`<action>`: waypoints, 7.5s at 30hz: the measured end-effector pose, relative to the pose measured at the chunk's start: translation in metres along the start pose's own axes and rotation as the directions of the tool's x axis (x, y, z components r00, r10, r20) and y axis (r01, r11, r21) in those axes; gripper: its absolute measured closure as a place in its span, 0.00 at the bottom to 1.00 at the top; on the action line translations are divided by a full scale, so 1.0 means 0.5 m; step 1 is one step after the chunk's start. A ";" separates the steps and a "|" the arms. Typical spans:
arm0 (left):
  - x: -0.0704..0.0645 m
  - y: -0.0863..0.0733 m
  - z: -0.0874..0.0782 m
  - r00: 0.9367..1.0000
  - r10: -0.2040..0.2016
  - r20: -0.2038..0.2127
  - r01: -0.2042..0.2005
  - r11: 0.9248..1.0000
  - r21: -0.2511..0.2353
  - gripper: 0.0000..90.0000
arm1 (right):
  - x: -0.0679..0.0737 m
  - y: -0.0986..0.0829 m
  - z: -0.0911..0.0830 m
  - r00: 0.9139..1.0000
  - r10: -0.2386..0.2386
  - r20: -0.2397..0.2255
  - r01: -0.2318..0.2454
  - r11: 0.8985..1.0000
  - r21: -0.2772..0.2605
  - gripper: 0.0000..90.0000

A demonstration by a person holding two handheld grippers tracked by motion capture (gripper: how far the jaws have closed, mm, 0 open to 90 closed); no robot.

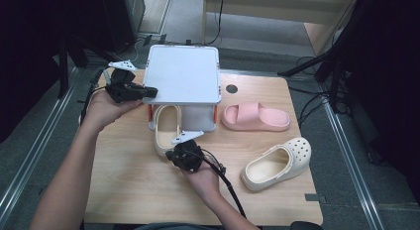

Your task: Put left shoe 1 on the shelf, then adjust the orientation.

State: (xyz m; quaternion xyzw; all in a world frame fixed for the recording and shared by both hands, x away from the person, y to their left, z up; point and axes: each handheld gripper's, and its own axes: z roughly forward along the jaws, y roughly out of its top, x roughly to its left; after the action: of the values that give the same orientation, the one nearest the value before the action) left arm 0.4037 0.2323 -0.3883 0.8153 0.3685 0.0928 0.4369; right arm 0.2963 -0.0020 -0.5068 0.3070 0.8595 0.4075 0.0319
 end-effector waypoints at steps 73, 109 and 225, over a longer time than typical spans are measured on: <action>-0.091 0.007 -0.047 0.997 -0.032 0.070 0.031 0.999 0.014 0.55 | -0.087 -0.013 -0.201 0.997 0.054 0.048 -0.046 0.989 -0.143 0.72; -0.156 -0.093 0.013 0.996 0.008 0.087 -0.015 0.997 0.080 0.52 | -0.175 -0.129 -0.356 0.958 0.208 0.195 -0.174 0.968 -0.180 0.68; -0.152 -0.115 0.070 0.990 0.001 0.140 -0.021 0.990 0.139 0.53 | -0.131 -0.002 -0.321 0.981 0.169 0.096 -0.148 0.968 -0.201 0.88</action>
State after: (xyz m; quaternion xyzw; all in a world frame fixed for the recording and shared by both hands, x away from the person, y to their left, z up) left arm 0.3362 0.1777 -0.4411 0.8506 0.3380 0.0117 0.4026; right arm 0.3001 -0.1481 -0.4136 0.3927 0.7854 0.4721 0.0772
